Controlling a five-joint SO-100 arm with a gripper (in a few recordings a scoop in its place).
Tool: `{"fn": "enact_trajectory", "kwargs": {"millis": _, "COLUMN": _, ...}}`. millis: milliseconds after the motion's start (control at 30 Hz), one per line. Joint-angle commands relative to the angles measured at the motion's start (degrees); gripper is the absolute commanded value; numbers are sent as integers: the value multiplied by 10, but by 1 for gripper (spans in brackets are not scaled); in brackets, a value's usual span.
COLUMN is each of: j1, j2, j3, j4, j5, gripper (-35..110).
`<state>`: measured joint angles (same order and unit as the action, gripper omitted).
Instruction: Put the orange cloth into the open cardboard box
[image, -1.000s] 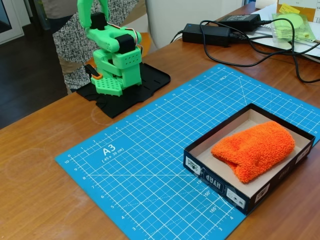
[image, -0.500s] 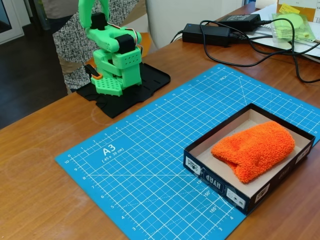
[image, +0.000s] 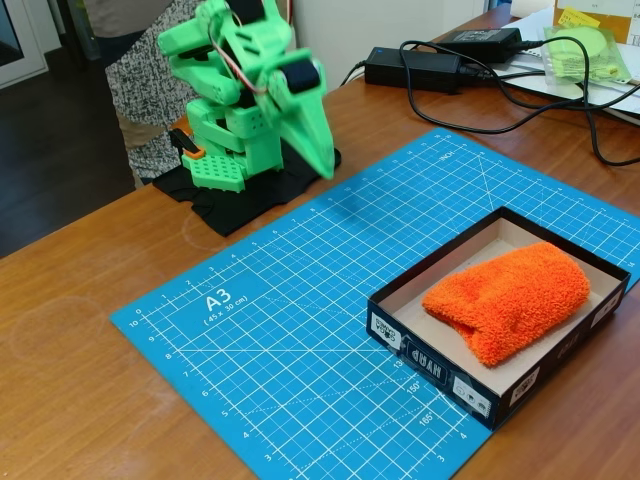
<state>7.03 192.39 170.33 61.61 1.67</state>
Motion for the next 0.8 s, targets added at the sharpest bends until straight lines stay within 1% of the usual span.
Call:
{"fn": "enact_trajectory", "kwargs": {"millis": 0, "j1": -20, "j2": 8, "j3": 54, "j4": -10, "j5": 11, "gripper": 0}}
{"fn": "enact_trajectory", "kwargs": {"millis": 67, "j1": -29, "j2": 10, "j3": 63, "j4": 6, "j5": 20, "gripper": 0}}
{"fn": "enact_trajectory", "kwargs": {"millis": 233, "j1": -11, "j2": 10, "j3": 60, "j4": 20, "j5": 24, "gripper": 0}}
{"fn": "enact_trajectory", "kwargs": {"millis": 767, "j1": -4, "j2": 10, "j3": 60, "j4": 22, "j5": 28, "gripper": 0}}
